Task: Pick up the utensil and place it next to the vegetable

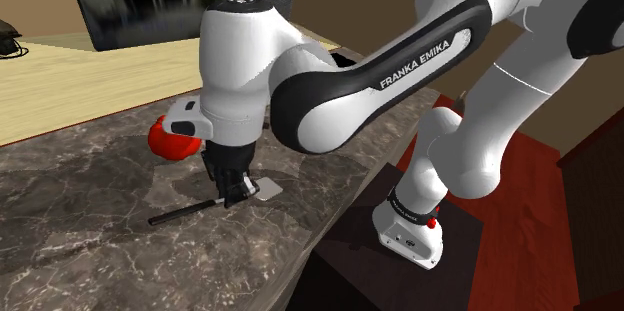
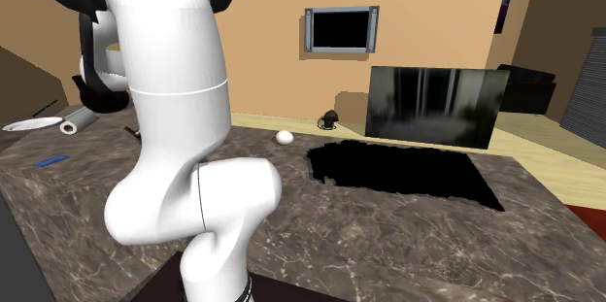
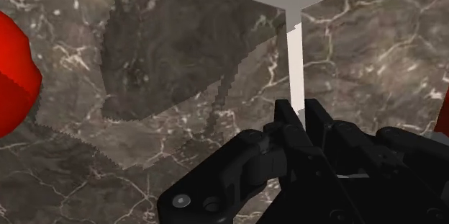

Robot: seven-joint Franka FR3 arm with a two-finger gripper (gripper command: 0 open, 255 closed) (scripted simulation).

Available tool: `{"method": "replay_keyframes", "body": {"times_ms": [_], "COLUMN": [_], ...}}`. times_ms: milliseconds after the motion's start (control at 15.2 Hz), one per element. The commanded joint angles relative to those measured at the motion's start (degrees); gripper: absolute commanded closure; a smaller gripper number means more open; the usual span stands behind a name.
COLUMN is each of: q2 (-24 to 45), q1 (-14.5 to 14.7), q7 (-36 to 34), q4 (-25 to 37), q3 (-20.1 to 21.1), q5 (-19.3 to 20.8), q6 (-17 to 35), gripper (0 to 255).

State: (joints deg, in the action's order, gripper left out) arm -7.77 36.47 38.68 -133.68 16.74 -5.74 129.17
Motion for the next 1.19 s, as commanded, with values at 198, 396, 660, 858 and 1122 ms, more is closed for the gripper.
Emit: {"method": "replay_keyframes", "body": {"times_ms": [198, 396, 660, 858, 1122], "q2": [2.24, 3.75, 3.86, 3.86, 3.85], "q1": [-0.05, -0.06, -0.06, -0.06, -0.06], "q7": [-0.23, -0.47, -0.49, -0.49, -0.49], "q4": [-1.94, -2.91, -2.97, -2.97, -2.96], "q3": [0.2, 0.32, 0.33, 0.33, 0.33], "q5": [0.5, 0.9, 0.93, 0.93, 0.93], "q6": [4.15, 6.59, 6.75, 6.75, 6.73], "gripper": [255, 255, 255, 255, 0]}}
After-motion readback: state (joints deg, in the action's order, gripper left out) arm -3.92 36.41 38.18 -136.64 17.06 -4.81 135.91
